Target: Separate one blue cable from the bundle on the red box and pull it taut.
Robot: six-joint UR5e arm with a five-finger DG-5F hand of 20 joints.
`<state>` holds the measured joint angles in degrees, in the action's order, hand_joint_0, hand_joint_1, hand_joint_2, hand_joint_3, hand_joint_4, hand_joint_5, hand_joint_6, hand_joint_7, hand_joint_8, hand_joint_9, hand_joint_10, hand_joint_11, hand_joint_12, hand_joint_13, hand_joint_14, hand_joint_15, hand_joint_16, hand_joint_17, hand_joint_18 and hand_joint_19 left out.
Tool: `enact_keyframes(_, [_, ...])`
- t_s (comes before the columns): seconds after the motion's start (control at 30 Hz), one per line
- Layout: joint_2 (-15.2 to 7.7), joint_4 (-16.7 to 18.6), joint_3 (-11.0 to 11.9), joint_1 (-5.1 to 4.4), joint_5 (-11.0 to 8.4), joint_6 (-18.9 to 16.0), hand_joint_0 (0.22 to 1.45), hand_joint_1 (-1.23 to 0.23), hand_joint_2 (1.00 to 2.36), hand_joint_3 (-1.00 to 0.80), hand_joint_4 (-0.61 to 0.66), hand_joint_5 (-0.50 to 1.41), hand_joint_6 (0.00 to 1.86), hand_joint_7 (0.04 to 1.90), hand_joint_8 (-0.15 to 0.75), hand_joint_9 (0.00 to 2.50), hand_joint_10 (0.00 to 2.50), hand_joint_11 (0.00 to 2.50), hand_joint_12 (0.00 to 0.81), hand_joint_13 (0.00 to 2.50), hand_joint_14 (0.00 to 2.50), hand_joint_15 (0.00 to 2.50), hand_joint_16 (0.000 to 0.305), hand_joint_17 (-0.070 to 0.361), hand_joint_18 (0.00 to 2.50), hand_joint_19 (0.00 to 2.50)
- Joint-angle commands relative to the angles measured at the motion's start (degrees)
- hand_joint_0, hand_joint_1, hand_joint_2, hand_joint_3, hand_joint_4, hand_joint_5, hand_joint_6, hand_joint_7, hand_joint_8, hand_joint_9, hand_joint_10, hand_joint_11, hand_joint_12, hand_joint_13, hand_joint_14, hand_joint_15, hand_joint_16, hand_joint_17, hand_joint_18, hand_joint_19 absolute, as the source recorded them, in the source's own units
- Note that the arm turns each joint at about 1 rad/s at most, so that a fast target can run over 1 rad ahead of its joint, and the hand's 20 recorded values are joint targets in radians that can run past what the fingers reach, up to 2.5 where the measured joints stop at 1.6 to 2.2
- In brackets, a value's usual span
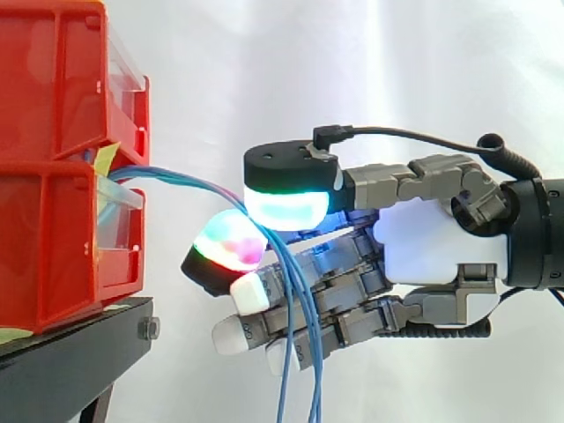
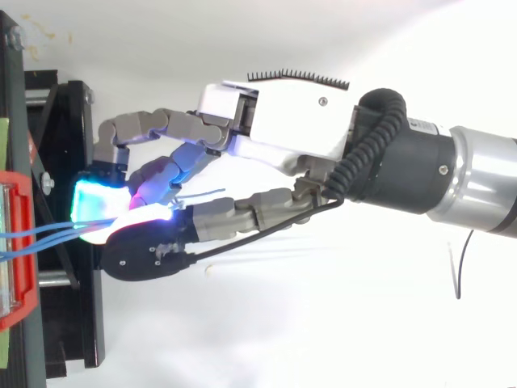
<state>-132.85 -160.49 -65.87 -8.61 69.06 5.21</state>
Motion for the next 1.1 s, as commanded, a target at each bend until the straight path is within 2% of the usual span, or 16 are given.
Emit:
enact_keyframes(0.0, [-0.04, 0.00, -0.05, 0.00, 0.02, 0.06, 0.76, -0.78, 1.02, 0.11, 0.22, -0.09, 0.50, 1.22, 0.303, 0.83, 0.01, 0.31, 0.361, 0.63, 0.01, 0.26, 0.045, 0.101, 0.57, 0.48])
enact_keyframes(0.23, [0.05, 0.00, 0.04, -0.09, 0.02, 0.06, 0.78, -0.81, 1.01, 0.16, 0.21, -0.09, 0.50, 1.21, 0.291, 0.79, 0.01, 0.30, 0.351, 0.59, 0.01, 0.26, 0.044, 0.098, 0.52, 0.49])
enact_keyframes(0.43, [-0.04, 0.00, -0.05, 0.00, 0.02, 0.06, 0.75, -0.81, 1.01, 0.15, 0.23, -0.10, 0.50, 1.19, 0.296, 0.78, 0.01, 0.29, 0.360, 0.59, 0.01, 0.25, 0.045, 0.102, 0.54, 0.45])
enact_keyframes(0.63, [-0.04, 0.00, 0.04, 0.00, -0.07, 0.06, 0.62, -0.79, 1.02, -0.24, 0.24, -0.09, 0.50, 1.21, 0.298, 0.78, 0.01, 0.30, 0.355, 0.59, 0.01, 0.25, 0.044, 0.098, 0.55, 0.44])
enact_keyframes(1.07, [0.05, 0.00, -0.05, -0.09, 0.02, 0.06, 0.59, -0.68, 1.00, -0.49, 0.24, -0.05, 0.50, 1.36, 0.336, 0.89, 0.01, 0.31, 0.363, 0.64, 0.01, 0.24, 0.045, 0.100, 0.61, 0.45])
